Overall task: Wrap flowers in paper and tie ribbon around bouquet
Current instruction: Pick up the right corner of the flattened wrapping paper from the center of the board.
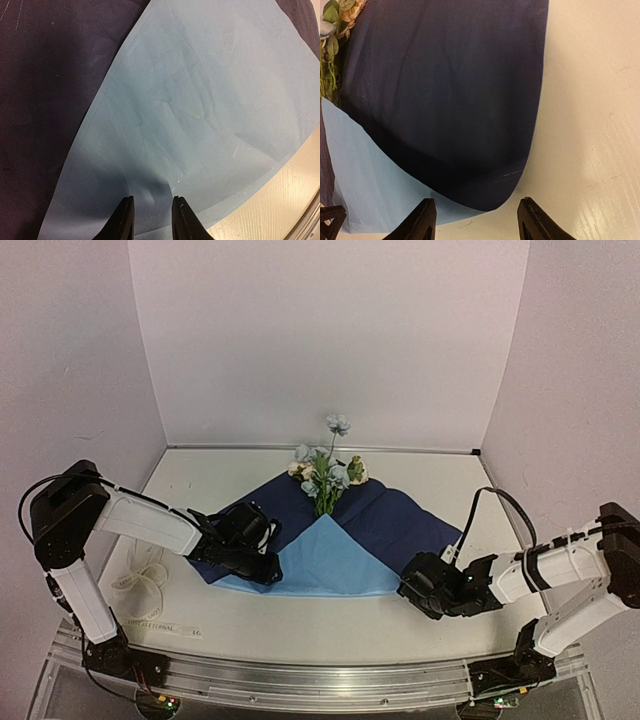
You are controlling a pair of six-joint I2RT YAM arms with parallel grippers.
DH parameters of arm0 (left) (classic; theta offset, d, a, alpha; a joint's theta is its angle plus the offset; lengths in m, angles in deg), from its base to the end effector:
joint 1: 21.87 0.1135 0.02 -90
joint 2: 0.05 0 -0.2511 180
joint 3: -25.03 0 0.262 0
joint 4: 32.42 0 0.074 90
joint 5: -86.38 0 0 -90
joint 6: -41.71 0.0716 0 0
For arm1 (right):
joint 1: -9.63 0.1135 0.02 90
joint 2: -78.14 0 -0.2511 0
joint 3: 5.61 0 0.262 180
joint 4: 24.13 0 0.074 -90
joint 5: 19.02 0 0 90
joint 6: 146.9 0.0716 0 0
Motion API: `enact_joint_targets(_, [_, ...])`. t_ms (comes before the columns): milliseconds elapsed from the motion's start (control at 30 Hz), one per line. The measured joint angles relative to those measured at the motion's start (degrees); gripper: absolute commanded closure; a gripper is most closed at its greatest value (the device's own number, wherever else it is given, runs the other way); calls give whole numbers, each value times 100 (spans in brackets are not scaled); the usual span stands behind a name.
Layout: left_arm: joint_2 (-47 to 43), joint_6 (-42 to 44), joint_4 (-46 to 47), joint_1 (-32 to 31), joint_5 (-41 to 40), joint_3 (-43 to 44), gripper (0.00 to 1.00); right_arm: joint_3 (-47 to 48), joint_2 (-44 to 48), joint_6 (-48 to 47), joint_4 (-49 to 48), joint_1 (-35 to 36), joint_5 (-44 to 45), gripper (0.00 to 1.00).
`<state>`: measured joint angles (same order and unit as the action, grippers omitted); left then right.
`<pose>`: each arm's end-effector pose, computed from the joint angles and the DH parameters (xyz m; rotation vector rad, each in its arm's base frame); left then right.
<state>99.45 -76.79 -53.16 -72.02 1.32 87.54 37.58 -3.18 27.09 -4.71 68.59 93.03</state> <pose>0.2185 -0.2714 0.0806 0.5401 2.6450 -0.5850 0.1589 0.2119 0.0815 0.6940 2.4592 0.5460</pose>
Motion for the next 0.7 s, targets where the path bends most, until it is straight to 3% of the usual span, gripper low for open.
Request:
enact_joint_targets(133, [0, 1, 2, 0, 2, 1, 72, -93, 0, 172, -42, 35, 119, 51])
enact_joint_targets(700, [4, -1, 8, 0, 50, 2, 68, -232, -255, 197, -723, 50, 260, 95])
